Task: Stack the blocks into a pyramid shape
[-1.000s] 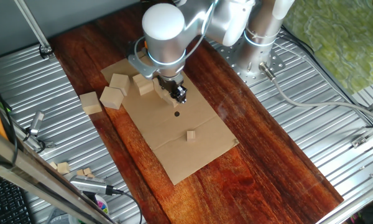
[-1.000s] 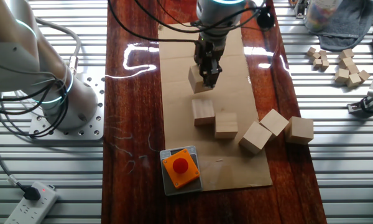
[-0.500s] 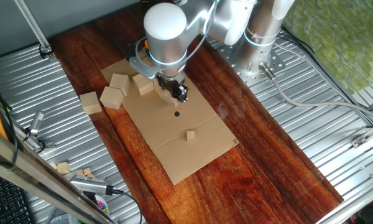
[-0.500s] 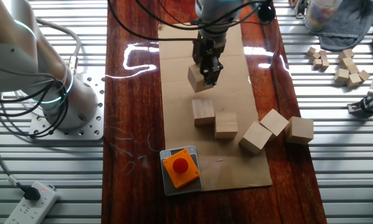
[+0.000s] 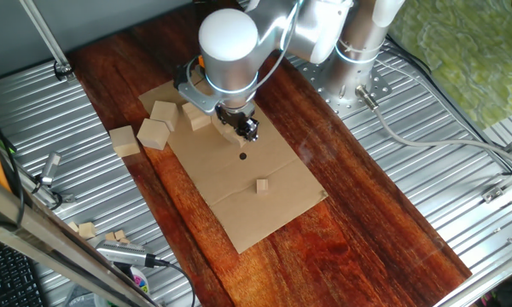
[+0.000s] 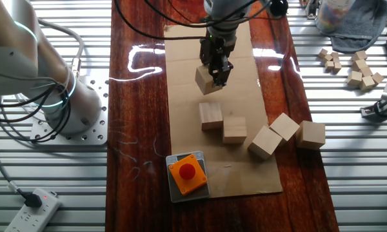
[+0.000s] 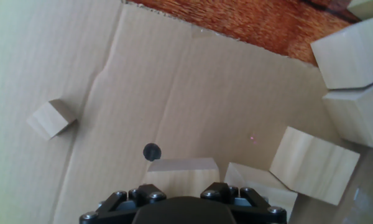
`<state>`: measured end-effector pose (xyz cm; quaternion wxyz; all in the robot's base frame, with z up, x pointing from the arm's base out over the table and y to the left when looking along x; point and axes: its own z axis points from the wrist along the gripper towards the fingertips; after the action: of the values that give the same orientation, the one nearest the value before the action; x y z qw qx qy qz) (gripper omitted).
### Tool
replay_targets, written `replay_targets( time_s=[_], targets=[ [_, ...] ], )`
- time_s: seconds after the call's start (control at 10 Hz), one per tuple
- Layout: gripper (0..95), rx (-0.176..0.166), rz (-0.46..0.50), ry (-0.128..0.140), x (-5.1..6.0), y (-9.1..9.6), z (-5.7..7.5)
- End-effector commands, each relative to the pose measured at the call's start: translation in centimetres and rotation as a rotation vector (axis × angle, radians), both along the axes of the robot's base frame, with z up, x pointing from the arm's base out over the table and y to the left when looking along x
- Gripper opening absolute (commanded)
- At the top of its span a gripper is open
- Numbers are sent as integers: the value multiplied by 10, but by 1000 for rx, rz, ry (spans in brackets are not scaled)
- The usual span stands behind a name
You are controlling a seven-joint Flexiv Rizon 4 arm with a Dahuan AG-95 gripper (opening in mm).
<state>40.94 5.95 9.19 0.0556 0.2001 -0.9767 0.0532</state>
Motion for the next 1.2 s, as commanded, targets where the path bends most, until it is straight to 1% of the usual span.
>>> replay_targets(
  time_s=[0.1, 0.3, 0.5, 0.7, 0.8, 0.9, 1.0, 1.2],
  targets=[
    [0, 8, -12, 0, 0, 1, -1],
    [0, 12, -28, -1, 2, 1, 0],
    [0, 29, -31, -2, 8, -7, 1],
    [0, 29, -41, -3, 13, -4, 1],
    [0, 33, -53, -5, 13, -5, -3],
    [0, 35, -55, -6, 13, -5, -4],
    [0, 40, -73, -7, 13, -6, -9],
    [0, 41, -86, -4, 13, -6, -9]
  ],
)
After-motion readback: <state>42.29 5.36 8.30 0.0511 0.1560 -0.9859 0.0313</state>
